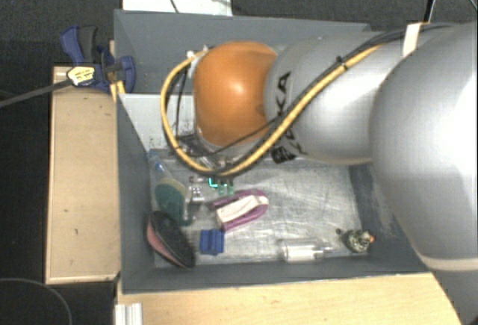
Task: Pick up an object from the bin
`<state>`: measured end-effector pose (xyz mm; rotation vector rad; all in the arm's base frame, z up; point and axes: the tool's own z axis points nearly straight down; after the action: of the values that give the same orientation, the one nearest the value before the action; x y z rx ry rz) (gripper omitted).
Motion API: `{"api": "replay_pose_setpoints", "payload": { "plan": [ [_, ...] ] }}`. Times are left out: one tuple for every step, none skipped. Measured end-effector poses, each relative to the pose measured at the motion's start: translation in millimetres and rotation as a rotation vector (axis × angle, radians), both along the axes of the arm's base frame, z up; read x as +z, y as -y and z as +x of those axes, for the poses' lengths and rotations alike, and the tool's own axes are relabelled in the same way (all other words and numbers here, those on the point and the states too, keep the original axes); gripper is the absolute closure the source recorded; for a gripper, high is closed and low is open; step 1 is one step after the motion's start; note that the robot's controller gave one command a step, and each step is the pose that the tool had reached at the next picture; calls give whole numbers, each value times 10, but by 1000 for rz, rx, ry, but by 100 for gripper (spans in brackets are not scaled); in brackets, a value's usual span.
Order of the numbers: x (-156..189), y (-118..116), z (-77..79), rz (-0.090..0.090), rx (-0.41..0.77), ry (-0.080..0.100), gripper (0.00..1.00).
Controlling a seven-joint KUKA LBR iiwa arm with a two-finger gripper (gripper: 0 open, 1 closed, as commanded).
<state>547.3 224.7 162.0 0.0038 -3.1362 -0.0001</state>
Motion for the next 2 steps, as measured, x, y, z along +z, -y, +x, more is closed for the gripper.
{"api": "replay_pose_setpoints", "payload": {
  "plan": [
    [-642, -66, 31, 9, 226, 33, 0],
    [-708, -14, 36, 11, 85, 41, 0]
  ]
}}
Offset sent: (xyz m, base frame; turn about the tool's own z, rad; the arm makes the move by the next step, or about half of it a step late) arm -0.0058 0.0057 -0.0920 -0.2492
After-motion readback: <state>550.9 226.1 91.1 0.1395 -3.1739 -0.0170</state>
